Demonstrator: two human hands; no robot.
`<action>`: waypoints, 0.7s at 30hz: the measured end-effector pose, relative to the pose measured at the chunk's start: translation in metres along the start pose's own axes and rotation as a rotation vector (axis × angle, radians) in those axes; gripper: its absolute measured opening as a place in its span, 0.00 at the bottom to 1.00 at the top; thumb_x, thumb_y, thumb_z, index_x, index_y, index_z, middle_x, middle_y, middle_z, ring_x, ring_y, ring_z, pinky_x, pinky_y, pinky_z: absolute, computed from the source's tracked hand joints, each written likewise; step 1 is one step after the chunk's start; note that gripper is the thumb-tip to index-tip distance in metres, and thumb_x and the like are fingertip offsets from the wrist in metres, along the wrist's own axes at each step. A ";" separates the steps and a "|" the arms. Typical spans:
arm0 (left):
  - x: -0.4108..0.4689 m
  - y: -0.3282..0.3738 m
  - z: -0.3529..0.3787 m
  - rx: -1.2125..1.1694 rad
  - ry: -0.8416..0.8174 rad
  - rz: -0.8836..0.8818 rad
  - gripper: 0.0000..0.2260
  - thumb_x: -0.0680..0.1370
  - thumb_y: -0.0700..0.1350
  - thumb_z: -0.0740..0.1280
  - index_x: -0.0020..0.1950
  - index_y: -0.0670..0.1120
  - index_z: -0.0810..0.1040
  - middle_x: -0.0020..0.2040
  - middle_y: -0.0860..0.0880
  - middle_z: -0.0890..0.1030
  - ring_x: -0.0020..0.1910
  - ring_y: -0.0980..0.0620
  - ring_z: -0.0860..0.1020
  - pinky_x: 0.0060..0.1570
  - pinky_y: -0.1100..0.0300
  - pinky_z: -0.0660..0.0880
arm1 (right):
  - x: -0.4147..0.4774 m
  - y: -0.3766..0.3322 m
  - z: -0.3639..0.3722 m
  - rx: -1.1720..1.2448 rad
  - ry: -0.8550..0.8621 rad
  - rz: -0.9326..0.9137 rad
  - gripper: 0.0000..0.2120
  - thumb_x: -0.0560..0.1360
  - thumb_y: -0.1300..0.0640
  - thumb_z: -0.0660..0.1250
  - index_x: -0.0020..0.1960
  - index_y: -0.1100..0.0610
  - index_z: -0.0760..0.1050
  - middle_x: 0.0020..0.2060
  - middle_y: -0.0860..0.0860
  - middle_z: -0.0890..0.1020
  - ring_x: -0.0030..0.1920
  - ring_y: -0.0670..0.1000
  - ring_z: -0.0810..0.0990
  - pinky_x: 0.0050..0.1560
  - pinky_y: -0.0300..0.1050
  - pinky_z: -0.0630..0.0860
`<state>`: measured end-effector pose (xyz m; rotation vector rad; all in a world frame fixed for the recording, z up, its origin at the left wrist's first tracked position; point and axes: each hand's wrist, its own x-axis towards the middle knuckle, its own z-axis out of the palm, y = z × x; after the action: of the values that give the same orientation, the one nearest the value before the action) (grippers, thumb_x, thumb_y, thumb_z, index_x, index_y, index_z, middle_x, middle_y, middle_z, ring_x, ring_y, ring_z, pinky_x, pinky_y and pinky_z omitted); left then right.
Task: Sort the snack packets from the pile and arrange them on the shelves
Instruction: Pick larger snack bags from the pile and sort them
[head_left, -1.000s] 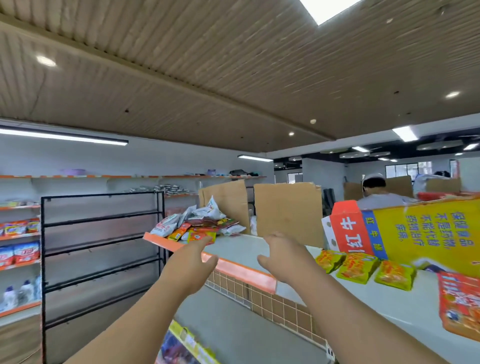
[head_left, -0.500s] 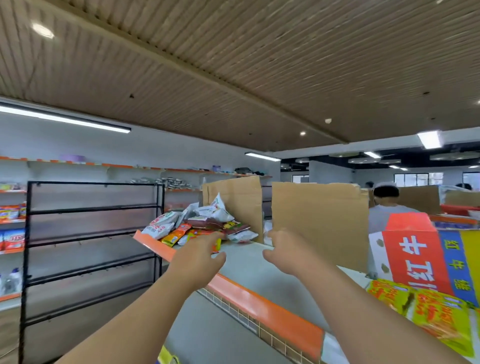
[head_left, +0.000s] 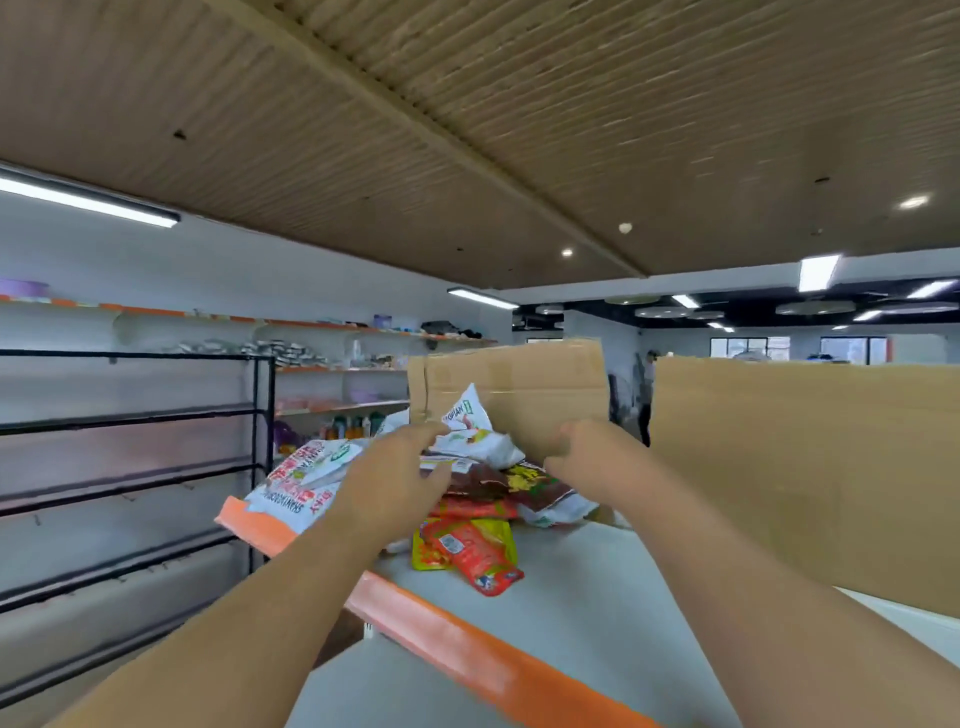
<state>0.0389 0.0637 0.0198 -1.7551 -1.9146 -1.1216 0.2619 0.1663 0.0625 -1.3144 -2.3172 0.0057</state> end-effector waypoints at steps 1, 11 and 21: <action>0.009 -0.015 -0.006 -0.002 0.010 0.000 0.21 0.79 0.51 0.67 0.73 0.58 0.74 0.68 0.53 0.78 0.61 0.51 0.78 0.57 0.57 0.73 | 0.011 -0.008 0.005 0.000 0.001 0.005 0.14 0.76 0.49 0.65 0.58 0.55 0.78 0.48 0.52 0.82 0.48 0.55 0.80 0.42 0.46 0.76; 0.051 -0.123 -0.032 0.135 -0.183 -0.175 0.30 0.75 0.59 0.69 0.77 0.62 0.67 0.74 0.52 0.73 0.50 0.56 0.84 0.45 0.58 0.79 | 0.076 -0.048 0.036 -0.050 0.012 0.037 0.27 0.77 0.54 0.64 0.76 0.48 0.67 0.70 0.49 0.74 0.65 0.54 0.75 0.56 0.45 0.73; 0.050 -0.148 -0.013 0.224 -0.149 -0.166 0.20 0.81 0.57 0.63 0.73 0.62 0.71 0.61 0.54 0.83 0.47 0.53 0.82 0.41 0.59 0.79 | 0.096 -0.061 0.070 -0.120 0.024 0.091 0.13 0.75 0.55 0.66 0.59 0.46 0.77 0.52 0.50 0.82 0.47 0.54 0.78 0.44 0.45 0.73</action>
<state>-0.1141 0.0977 0.0134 -1.6228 -2.2128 -0.8075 0.1434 0.2268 0.0520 -1.4697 -2.2663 -0.1209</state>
